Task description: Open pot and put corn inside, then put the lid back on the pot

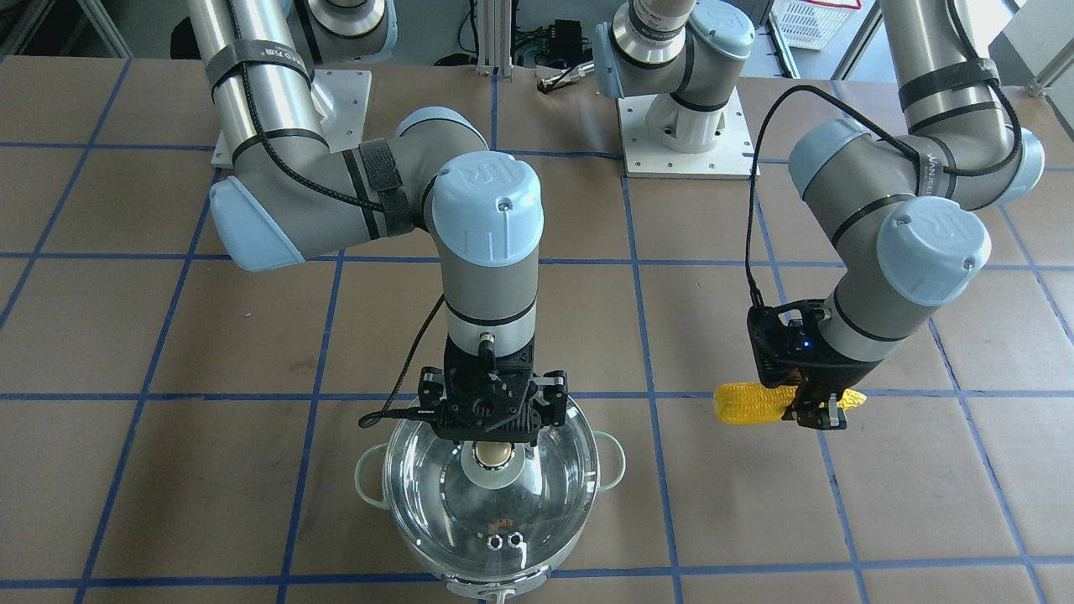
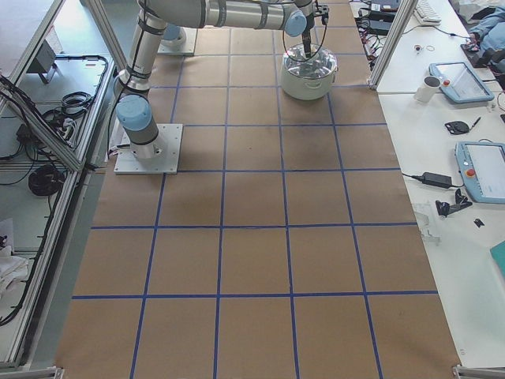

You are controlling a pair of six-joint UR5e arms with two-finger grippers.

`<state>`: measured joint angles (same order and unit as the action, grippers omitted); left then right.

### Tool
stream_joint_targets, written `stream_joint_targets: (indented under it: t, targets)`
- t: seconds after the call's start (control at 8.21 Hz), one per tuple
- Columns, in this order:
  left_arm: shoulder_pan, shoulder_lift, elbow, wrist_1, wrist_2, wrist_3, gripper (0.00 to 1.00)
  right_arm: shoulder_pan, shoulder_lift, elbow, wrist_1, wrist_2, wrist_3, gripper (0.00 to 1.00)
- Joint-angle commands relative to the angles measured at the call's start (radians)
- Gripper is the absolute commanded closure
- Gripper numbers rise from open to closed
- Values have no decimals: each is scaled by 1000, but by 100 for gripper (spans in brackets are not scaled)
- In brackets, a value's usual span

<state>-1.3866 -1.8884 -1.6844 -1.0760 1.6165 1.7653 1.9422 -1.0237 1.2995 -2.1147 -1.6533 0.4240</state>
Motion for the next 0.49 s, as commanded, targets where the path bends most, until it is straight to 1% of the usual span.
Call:
stream_joint_targets:
  t: [0.0, 0.12, 0.24, 0.37]
  targets:
    - [0, 2, 0, 4, -1, -1, 100, 0, 5, 0, -65, 0, -7, 26]
    - [0, 2, -1, 5, -1, -1, 100, 0, 7, 0, -77, 0, -10, 32]
    - [0, 2, -1, 5, -3, -1, 100, -2, 7, 3, -83, -2, -20, 36]
    - [-2, 2, -1, 5, -1, -1, 100, -2, 7, 7, -83, -2, -22, 36]
